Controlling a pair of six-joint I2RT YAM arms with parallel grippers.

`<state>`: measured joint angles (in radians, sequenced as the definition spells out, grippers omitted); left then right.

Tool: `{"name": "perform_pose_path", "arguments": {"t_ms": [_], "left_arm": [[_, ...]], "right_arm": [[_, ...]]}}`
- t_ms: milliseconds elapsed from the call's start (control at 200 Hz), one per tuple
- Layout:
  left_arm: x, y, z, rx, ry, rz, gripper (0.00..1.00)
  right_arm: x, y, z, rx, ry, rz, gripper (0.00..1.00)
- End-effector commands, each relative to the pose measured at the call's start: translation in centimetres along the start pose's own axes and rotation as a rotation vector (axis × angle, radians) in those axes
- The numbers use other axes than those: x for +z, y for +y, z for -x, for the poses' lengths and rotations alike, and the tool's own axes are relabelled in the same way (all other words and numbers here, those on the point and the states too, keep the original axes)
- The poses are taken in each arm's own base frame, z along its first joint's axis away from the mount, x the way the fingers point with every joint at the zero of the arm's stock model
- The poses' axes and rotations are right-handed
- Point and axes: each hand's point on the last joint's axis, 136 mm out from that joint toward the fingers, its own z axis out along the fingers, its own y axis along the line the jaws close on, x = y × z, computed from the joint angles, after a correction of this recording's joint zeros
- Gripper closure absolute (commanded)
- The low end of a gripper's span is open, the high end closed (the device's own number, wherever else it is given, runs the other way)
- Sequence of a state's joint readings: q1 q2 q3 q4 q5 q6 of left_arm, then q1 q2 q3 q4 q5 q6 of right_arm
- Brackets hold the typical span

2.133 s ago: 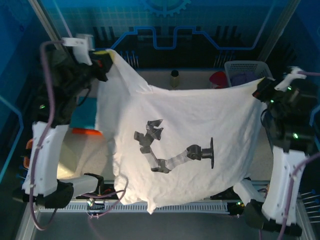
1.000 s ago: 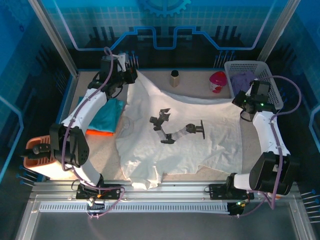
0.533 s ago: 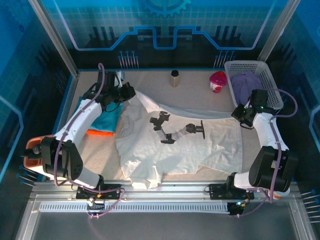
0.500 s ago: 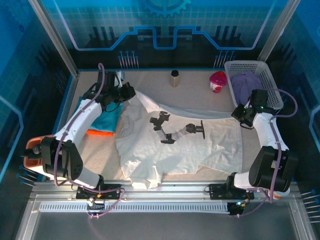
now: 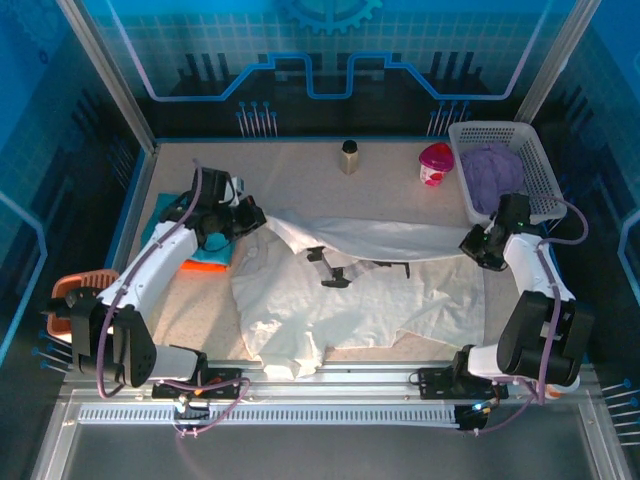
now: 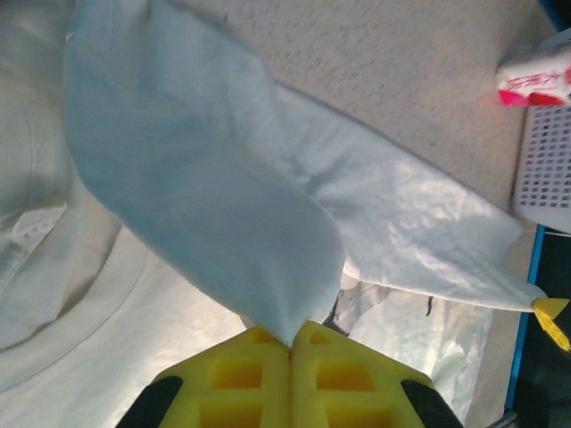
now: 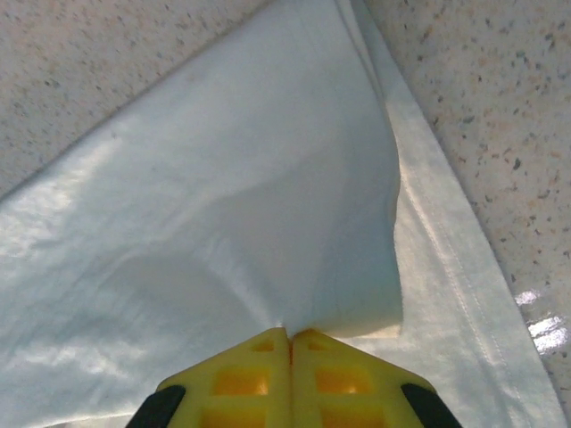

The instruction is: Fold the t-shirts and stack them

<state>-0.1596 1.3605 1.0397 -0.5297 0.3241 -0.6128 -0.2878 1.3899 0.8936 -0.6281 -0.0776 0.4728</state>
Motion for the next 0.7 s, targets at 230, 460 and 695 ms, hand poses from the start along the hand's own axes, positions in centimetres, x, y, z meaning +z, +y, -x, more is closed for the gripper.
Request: {"name": "perform_pose_path", "arguments": {"t_ms": [230,460,695], "left_arm": [[0.6,2.0,-1.9,-0.045,0.045,0.025,1.00],[0.9,2.8,-2.0,-0.029,0.056,0.065,1.00],[1.6,4.2,-2.9,-0.036,0.102,0.113,1.00]], "right_arm": [[2.9,-2.5,-1.7,0.029,0.072,-0.068,1.00],[2.5,-2.8,-1.7,0.026,0.057,-0.078,0.99],[2.6,-2.6,-1.9,0.023,0.069,-0.066,0.91]]}}
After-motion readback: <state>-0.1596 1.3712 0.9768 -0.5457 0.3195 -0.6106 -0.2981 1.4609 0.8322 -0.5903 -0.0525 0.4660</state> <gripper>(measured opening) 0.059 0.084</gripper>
